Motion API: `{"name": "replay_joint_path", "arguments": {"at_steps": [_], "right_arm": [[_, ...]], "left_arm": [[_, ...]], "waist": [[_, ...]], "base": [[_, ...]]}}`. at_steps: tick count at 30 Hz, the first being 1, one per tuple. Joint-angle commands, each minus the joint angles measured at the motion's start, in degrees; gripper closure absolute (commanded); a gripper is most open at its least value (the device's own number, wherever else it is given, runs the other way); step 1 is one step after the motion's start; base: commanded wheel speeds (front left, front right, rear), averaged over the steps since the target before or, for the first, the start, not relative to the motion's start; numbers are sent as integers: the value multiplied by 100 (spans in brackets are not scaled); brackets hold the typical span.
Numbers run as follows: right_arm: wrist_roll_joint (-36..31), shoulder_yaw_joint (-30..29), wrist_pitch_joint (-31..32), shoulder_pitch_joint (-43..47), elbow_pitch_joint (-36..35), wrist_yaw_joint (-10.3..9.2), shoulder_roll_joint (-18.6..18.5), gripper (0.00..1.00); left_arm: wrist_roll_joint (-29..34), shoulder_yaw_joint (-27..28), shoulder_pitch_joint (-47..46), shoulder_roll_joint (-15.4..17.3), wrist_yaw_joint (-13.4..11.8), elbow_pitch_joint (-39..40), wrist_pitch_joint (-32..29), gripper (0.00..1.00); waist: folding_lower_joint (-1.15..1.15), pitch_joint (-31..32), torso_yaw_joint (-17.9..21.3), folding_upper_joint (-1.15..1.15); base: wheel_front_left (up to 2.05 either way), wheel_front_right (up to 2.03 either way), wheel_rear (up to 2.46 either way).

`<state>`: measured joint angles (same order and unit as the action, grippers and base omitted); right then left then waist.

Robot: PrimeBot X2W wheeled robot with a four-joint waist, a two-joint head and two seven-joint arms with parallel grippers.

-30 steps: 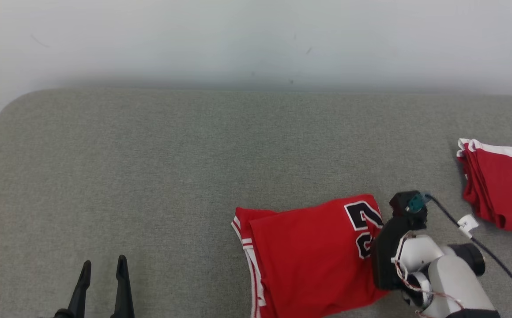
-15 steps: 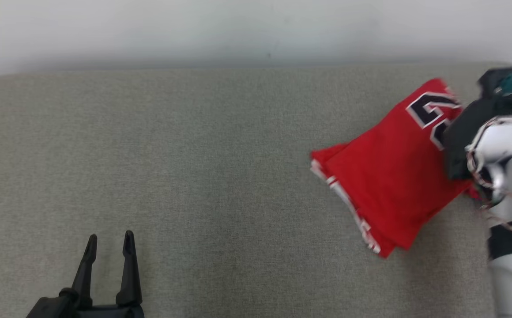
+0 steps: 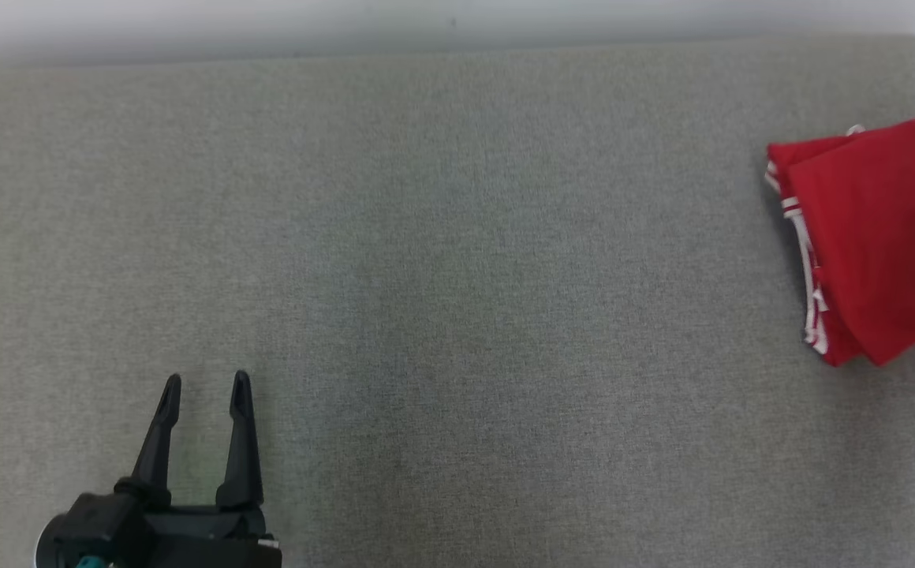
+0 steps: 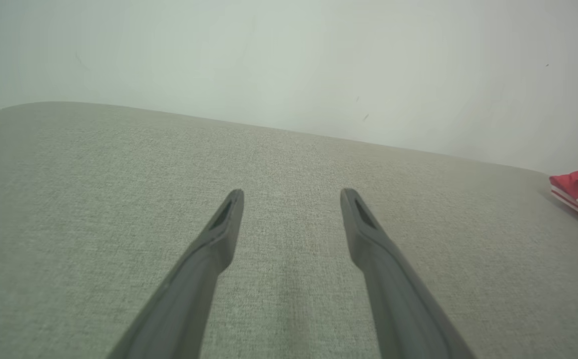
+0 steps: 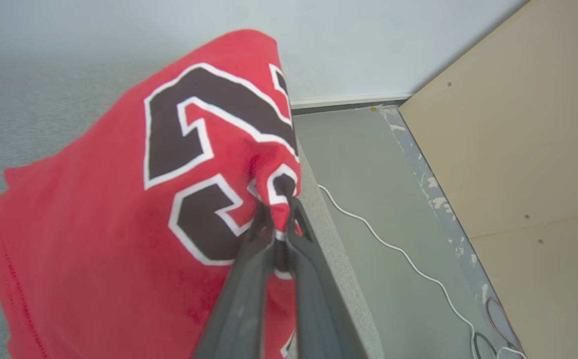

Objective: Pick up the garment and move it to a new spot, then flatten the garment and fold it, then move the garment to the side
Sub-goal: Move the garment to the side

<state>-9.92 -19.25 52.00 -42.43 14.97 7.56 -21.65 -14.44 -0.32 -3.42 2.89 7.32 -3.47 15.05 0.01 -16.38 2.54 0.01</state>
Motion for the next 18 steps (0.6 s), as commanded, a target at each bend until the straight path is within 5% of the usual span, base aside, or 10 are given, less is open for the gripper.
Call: {"name": "replay_joint_path", "arguments": {"at_steps": [1,8,15,16,17,18], "right_arm": [[-150,-60,-141,-100,129,-15,-69,100],[-839,-286,-784,-211,772,-15,-414,100],[-1220,-571,-1121,-260,1056,-15,-296,96],[-1266,-577,-1170,-276,1104,-15,-257,29],[-1298,-585,-1222,-279,1138,-15,-229,0],[-1311,-576,-1295,-283,1172,-15,-192,0]], "left_arm": [[63,-38,-152,-1,12,16,14,0],[243,-118,-450,45,15,23,14,0],[246,-164,-510,72,15,-32,14,0],[242,-173,-514,70,16,-43,14,0],[244,-187,-528,78,16,-53,14,0],[249,-193,-546,92,17,-51,14,0]], "waist": [[-1,-294,49,-1],[-1,-757,-22,-1],[-1,-815,6,-1],[-1,-799,23,-1],[-1,-778,37,-1],[-1,-745,57,-1]], "base": [[0,0,0],[0,0,0],[0,0,0],[0,0,0],[0,0,0],[0,0,0]]}}
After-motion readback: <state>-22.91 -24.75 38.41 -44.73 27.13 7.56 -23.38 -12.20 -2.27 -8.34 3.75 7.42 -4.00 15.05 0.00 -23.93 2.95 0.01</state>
